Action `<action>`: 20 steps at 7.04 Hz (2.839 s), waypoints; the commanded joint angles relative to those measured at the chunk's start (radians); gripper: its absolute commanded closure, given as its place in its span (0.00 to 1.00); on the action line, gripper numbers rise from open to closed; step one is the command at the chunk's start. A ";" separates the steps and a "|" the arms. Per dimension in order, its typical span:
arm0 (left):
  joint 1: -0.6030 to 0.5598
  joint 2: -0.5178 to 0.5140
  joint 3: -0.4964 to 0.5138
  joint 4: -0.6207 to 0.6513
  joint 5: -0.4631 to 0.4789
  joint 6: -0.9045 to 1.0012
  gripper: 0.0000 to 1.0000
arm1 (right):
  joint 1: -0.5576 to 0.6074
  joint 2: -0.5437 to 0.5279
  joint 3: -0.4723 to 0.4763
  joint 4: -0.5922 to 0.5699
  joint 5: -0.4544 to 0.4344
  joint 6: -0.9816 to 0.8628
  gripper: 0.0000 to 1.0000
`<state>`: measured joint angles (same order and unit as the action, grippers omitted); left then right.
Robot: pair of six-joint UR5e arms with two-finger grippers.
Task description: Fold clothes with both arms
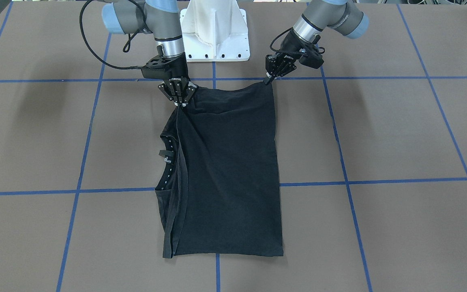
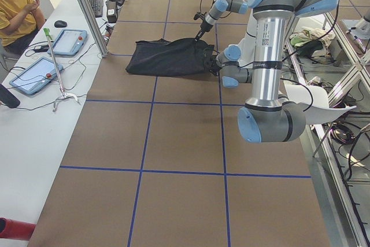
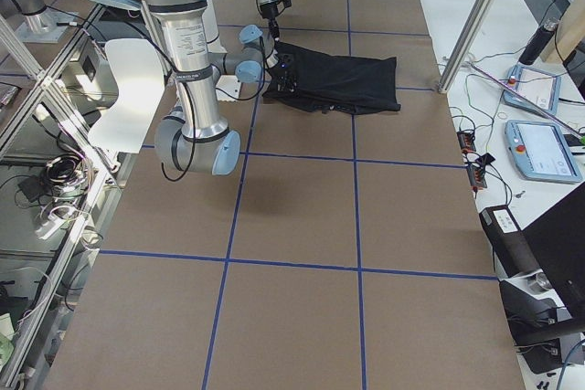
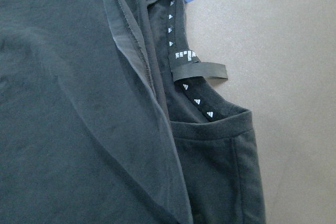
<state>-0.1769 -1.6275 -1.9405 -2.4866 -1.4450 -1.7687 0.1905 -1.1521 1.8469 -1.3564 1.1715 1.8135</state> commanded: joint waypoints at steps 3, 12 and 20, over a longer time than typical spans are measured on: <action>0.001 0.000 0.000 0.000 -0.002 0.000 1.00 | 0.006 0.002 -0.055 0.008 -0.044 -0.069 0.02; 0.001 0.000 0.002 0.000 -0.005 0.000 1.00 | 0.009 0.012 -0.086 0.010 -0.043 -0.059 1.00; 0.092 0.092 -0.272 0.002 -0.005 -0.014 1.00 | -0.132 -0.168 0.292 -0.006 -0.039 -0.069 1.00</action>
<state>-0.1270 -1.5832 -2.1164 -2.4851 -1.4501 -1.7775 0.1065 -1.2781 2.0497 -1.3588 1.1347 1.7436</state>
